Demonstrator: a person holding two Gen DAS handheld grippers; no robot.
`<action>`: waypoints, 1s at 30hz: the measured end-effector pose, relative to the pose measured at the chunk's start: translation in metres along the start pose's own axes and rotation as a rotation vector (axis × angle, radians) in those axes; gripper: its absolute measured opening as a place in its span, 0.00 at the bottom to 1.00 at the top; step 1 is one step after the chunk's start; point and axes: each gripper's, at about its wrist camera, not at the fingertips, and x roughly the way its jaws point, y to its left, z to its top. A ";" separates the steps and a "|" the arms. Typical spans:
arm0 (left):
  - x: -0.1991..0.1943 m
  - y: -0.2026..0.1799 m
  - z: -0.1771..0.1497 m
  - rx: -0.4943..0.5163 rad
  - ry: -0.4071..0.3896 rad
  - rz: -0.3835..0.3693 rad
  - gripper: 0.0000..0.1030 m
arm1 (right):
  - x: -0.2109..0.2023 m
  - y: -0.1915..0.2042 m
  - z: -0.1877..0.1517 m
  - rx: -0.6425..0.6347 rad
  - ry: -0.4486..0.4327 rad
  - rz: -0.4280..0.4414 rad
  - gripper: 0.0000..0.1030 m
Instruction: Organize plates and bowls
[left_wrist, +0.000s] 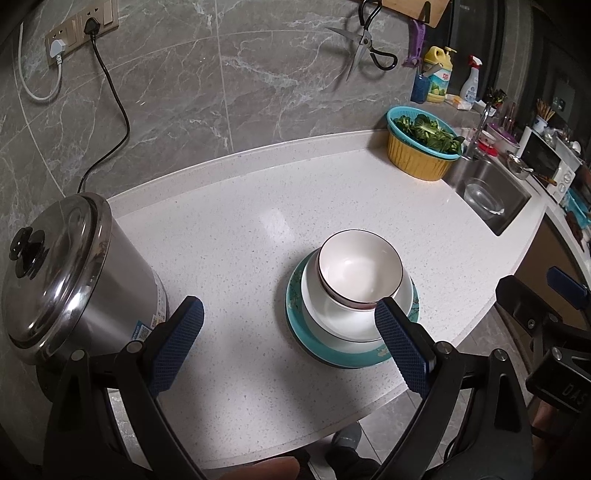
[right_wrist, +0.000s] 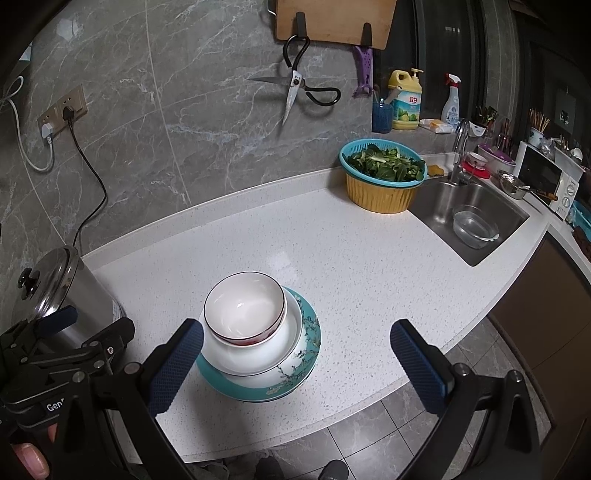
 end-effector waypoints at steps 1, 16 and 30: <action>0.000 0.000 0.000 0.001 0.001 0.001 0.92 | 0.000 0.000 0.000 0.000 0.000 0.000 1.00; 0.009 0.000 0.003 0.005 0.010 0.003 0.92 | 0.005 -0.002 0.001 0.001 0.009 0.003 1.00; 0.010 0.001 0.003 0.006 0.010 -0.001 0.92 | 0.005 -0.003 0.001 0.001 0.011 0.003 1.00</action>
